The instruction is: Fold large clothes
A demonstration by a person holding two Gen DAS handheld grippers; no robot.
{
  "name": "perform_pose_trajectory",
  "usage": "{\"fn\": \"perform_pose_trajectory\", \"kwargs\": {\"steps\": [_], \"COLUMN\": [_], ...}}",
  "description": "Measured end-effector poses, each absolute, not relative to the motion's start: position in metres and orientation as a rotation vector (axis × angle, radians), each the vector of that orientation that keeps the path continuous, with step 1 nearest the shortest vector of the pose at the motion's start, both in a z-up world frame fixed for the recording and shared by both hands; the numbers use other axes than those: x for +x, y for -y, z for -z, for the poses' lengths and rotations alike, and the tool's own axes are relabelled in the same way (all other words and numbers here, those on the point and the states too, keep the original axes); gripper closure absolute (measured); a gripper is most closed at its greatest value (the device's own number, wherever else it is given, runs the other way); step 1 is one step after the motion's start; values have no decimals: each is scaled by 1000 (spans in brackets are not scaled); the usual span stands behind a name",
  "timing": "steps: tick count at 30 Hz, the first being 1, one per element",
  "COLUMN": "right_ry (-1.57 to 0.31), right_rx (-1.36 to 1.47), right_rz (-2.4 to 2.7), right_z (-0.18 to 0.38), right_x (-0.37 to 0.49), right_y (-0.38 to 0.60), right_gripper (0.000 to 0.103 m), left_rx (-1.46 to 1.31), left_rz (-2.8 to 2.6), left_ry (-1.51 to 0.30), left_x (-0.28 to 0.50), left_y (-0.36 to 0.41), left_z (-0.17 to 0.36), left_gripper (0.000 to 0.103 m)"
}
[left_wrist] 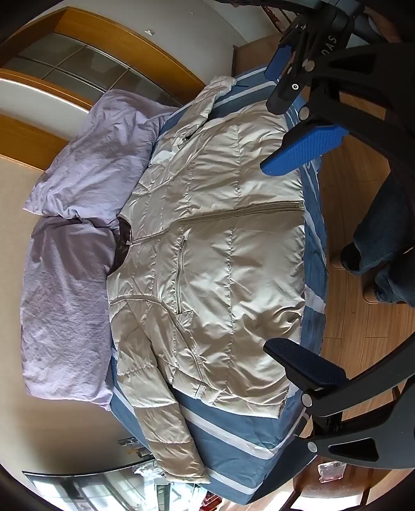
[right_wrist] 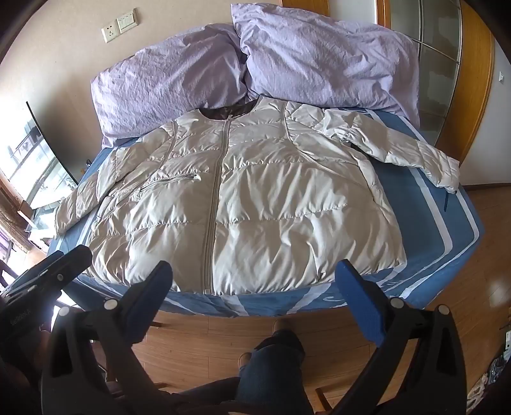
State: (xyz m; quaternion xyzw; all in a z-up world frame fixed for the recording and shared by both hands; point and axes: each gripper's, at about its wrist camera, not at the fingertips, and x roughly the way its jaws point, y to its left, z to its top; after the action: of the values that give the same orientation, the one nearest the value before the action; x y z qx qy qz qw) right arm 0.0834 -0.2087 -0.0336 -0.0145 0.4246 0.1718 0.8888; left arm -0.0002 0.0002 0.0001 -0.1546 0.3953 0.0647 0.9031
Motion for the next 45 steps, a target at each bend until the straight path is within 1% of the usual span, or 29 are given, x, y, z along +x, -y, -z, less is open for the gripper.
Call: {"fn": "perform_pose_trajectory", "kwargs": {"steps": [45], "right_ry": [-881], "right_rx": [-28], "right_rz": [-358], "right_z": [33], "right_x": [83], "right_y": [210], "right_gripper": [2], "left_rx": [-317], "left_rz": [-136], "left_ry": [-820], "left_x": [0], "left_y": [0], "left_z": [0], "left_gripper": [1]}}
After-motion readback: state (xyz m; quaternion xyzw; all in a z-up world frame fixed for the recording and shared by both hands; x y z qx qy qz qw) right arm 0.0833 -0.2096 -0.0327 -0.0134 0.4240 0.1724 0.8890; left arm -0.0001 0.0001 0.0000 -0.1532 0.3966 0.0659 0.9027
